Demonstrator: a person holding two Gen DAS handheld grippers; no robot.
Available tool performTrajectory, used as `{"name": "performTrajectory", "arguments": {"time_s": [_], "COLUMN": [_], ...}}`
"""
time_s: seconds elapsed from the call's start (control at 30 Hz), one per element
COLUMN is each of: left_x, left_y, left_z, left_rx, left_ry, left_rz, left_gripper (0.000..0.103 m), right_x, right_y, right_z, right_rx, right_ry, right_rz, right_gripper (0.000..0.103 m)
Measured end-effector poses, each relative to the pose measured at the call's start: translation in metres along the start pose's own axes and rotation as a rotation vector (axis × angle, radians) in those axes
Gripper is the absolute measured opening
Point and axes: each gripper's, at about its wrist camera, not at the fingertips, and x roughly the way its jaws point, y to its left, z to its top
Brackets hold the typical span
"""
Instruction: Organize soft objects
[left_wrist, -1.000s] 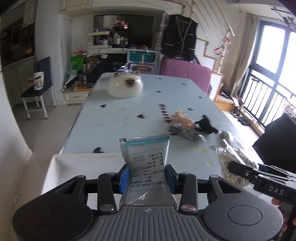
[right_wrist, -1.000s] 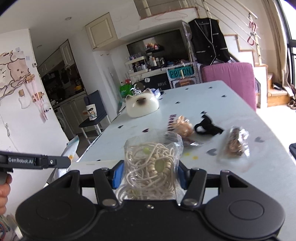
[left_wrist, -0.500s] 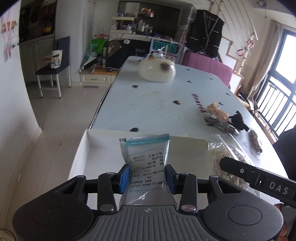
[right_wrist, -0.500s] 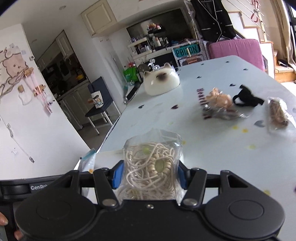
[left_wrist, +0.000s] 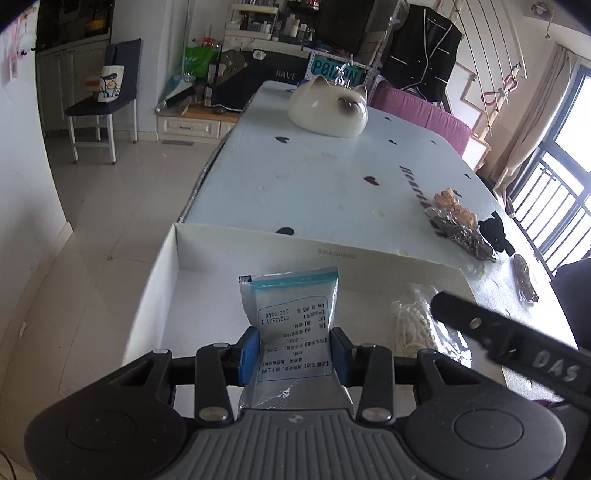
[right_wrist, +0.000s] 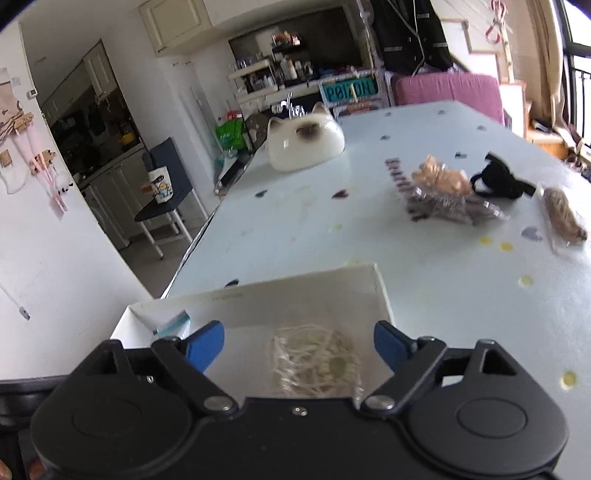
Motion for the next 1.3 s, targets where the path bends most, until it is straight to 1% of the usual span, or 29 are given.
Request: {"name": "performTrajectory", "arguments": {"time_s": [0.07,0.1,0.13,0.17,0.2,0.23,0.33,0.43,0.57,0.6,0.67,0.83,0.93,1.0,1.03,1.1,1.3], "left_x": [0.003,0.004,0.006,0.007,0.007,0.008,0.013,0.019,0.025,0.026,0.028,0.038,0.042,0.044,0.044,0.041,0.028], "left_y": [-0.002,-0.003,-0.004,-0.005,-0.006,-0.007,-0.012,-0.017,-0.024,-0.026,-0.029,-0.036,-0.04,-0.038,-0.037,-0.033,-0.03], "left_z": [-0.001,-0.001,-0.001,-0.001,-0.001,-0.001,-0.002,-0.002,0.0,0.001,0.004,0.009,0.008,0.009,0.009,0.009,0.011], "left_rx": [0.006,0.01,0.014,0.018,0.022,0.026,0.039,0.044,0.051,0.052,0.054,0.048,0.055,0.039,0.026,0.011,0.012], "left_ry": [0.008,0.01,0.012,0.013,0.015,0.017,0.023,0.033,0.041,0.04,0.037,0.049,0.045,0.063,0.07,0.066,0.043], "left_rz": [-0.006,-0.009,-0.012,-0.016,-0.021,-0.023,-0.031,-0.034,-0.043,-0.044,-0.047,-0.054,-0.032,-0.027,-0.026,-0.031,-0.028], "left_gripper": [0.042,0.042,0.042,0.042,0.042,0.043,0.043,0.043,0.043,0.043,0.043,0.043,0.049,0.06,0.061,0.062,0.062], "right_x": [-0.002,-0.004,-0.006,-0.009,-0.011,-0.014,-0.017,-0.012,-0.001,0.001,0.006,0.009,0.009,0.008,0.009,0.007,-0.002], "right_y": [-0.002,-0.005,-0.009,-0.011,-0.014,-0.015,-0.015,-0.011,-0.011,-0.01,-0.012,-0.019,-0.022,-0.022,-0.022,-0.022,-0.021], "right_z": [0.003,0.005,0.007,0.008,0.009,0.009,0.002,-0.009,-0.012,-0.012,-0.011,-0.011,-0.01,-0.01,-0.01,-0.009,-0.008], "right_rx": [-0.011,-0.011,-0.012,-0.016,-0.021,-0.026,-0.081,-0.143,-0.155,-0.158,-0.157,-0.128,-0.121,-0.126,-0.128,-0.13,-0.143], "right_ry": [-0.009,-0.01,-0.009,-0.003,0.007,0.023,0.101,0.155,0.139,0.132,0.124,0.135,0.14,0.141,0.142,0.144,0.13], "right_rz": [0.003,0.019,0.044,0.059,0.066,0.072,0.125,0.137,0.116,0.106,0.088,0.105,0.115,0.118,0.119,0.122,0.142], "right_gripper": [0.085,0.076,0.061,0.052,0.038,0.029,0.016,0.013,0.012,0.01,0.009,0.009,0.009,0.009,0.01,0.013,0.015]}}
